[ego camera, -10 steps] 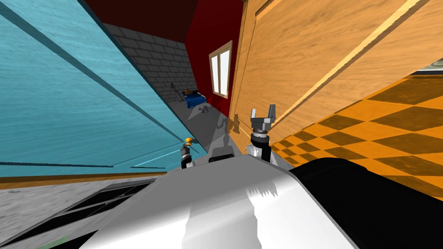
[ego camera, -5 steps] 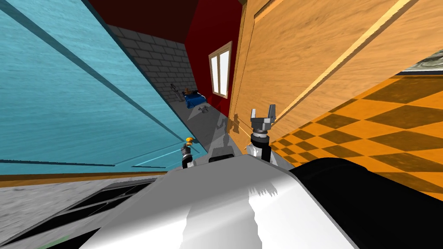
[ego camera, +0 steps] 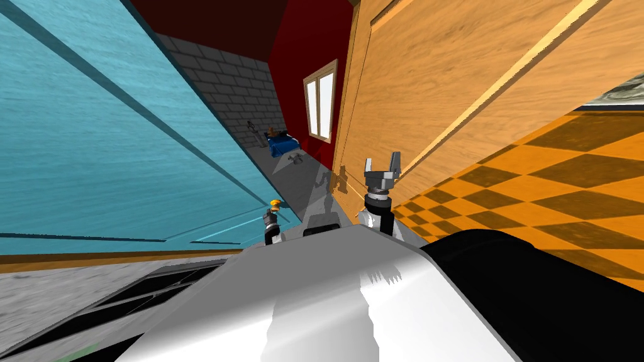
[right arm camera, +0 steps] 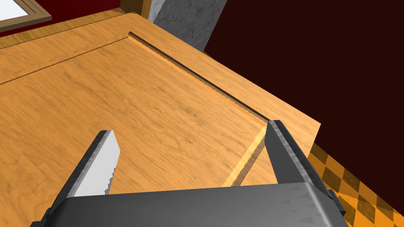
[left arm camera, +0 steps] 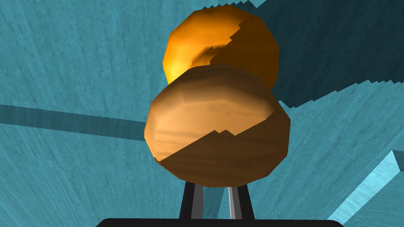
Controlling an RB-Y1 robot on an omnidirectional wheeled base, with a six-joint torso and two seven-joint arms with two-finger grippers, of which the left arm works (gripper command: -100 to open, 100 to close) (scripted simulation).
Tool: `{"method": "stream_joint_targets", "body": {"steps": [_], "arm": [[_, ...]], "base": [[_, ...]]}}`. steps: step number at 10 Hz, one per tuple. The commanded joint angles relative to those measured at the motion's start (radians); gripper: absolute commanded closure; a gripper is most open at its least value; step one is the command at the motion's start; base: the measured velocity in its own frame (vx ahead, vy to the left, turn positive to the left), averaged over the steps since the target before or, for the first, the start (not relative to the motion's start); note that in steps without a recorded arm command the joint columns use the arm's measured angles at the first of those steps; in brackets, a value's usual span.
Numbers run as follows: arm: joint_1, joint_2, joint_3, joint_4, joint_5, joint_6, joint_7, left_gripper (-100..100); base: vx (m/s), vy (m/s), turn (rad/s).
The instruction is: Pull the door open
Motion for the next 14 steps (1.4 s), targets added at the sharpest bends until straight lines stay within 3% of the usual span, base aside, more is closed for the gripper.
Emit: {"method": "stream_joint_targets", "body": {"steps": [1,3,4,10,11,14], "arm": [[-0.031,-0.018,-0.028,0.022,-0.011,-0.019,0.006,100],[-0.031,-0.018,-0.028,0.022,-0.011,-0.019,0.006,100],[-0.048,0.024,0.003,0.094,0.003,-0.043,0.062,100],[-0.053,0.03,0.012,0.104,0.009,-0.038,0.202,100],[-0.037,0.035,0.014,0.1,0.026,-0.021,0.224,-100],[-0.039,0.037,-0.006,0.095,0.049,-0.018,0.298,-100]], "base": [[0.0,-0.006,0.024],[-0.005,-0.006,-0.008],[-0.052,0.029,-0.039],[-0.078,0.015,-0.083],[-0.041,0.014,0.0],[-0.038,0.005,-0.017]]}}
